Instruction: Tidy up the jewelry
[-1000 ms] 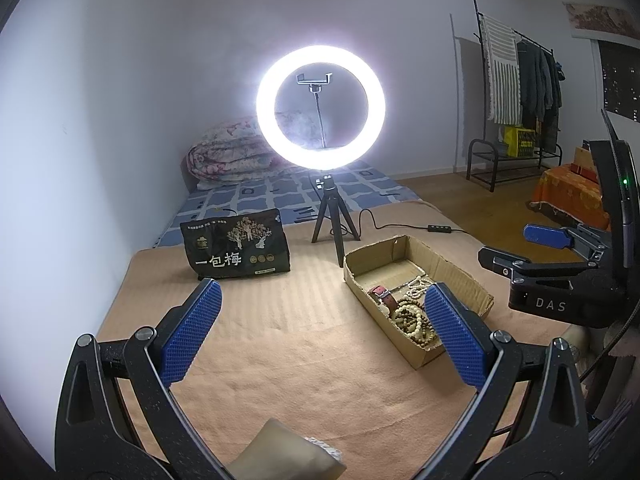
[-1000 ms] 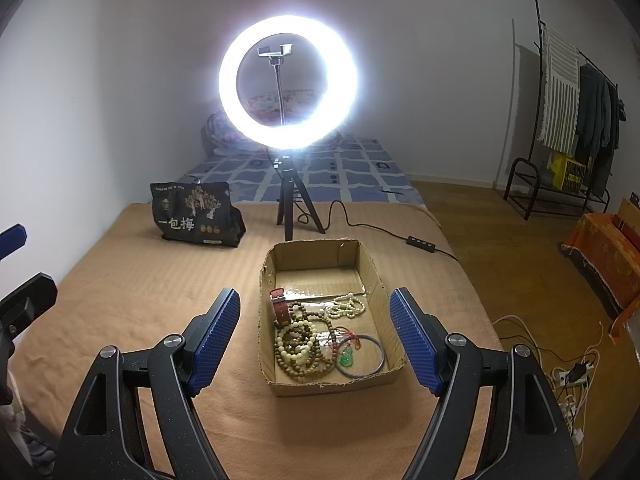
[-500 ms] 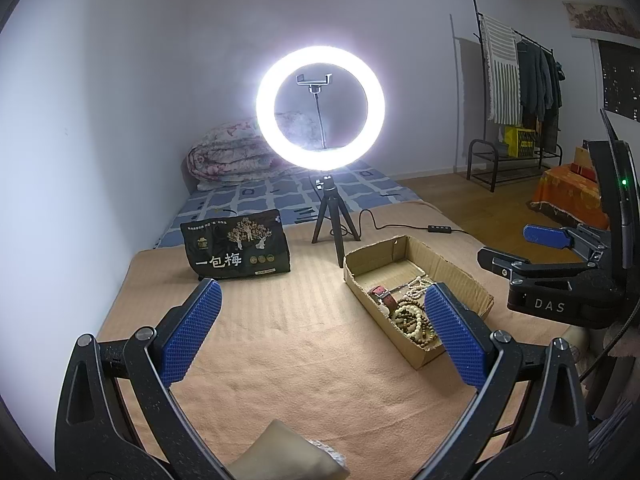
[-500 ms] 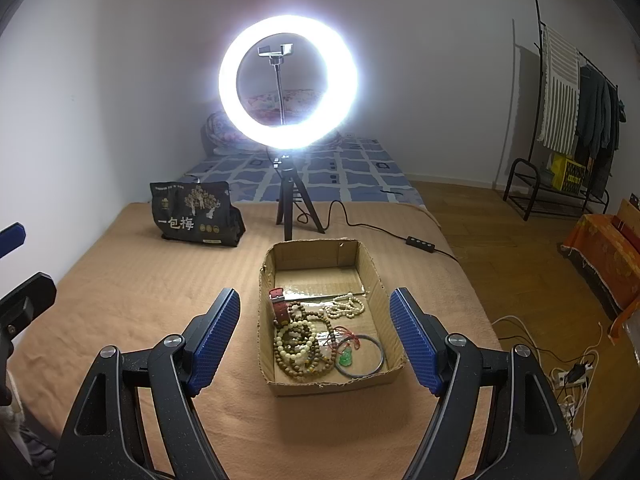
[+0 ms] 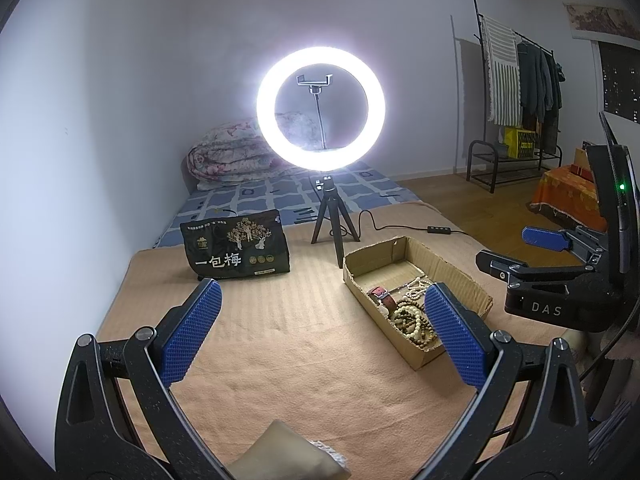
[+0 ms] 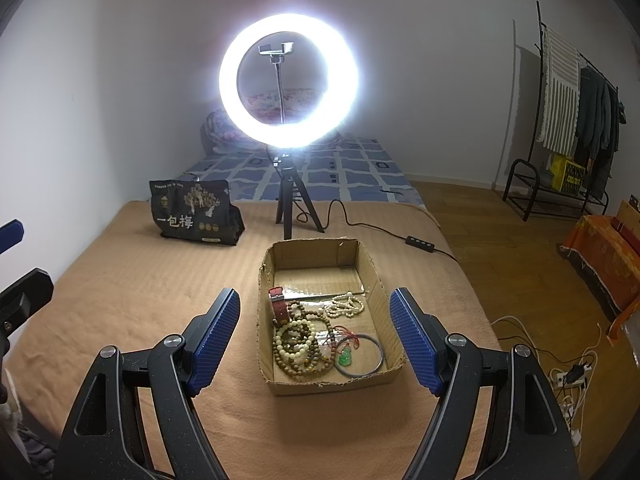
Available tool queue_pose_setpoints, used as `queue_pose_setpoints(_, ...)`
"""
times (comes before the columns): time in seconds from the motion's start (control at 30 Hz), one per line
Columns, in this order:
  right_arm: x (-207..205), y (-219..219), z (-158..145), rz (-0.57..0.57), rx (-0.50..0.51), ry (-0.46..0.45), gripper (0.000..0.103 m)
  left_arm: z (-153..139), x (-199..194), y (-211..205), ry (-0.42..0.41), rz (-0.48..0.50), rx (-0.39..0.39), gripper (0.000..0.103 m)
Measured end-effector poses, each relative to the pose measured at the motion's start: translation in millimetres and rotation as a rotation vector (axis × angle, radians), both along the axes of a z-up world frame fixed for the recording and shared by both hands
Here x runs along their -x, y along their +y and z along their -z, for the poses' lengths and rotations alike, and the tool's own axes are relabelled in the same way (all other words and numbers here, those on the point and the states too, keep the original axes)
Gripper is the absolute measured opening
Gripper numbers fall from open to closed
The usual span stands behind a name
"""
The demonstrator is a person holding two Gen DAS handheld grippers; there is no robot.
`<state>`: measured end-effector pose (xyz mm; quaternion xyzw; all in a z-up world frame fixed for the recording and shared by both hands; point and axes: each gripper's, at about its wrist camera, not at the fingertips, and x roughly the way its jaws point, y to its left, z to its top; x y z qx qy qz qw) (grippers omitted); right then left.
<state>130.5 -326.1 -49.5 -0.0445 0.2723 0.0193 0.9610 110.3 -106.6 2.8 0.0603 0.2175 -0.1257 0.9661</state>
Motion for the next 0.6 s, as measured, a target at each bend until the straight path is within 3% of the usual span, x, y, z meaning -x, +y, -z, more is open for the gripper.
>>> queue_pose_setpoints(0.6,0.0,-1.1,1.0,-0.003,0.005,0.002,0.077,-5.6,-1.5,2.8,-0.011,-0.009,0.006,0.103)
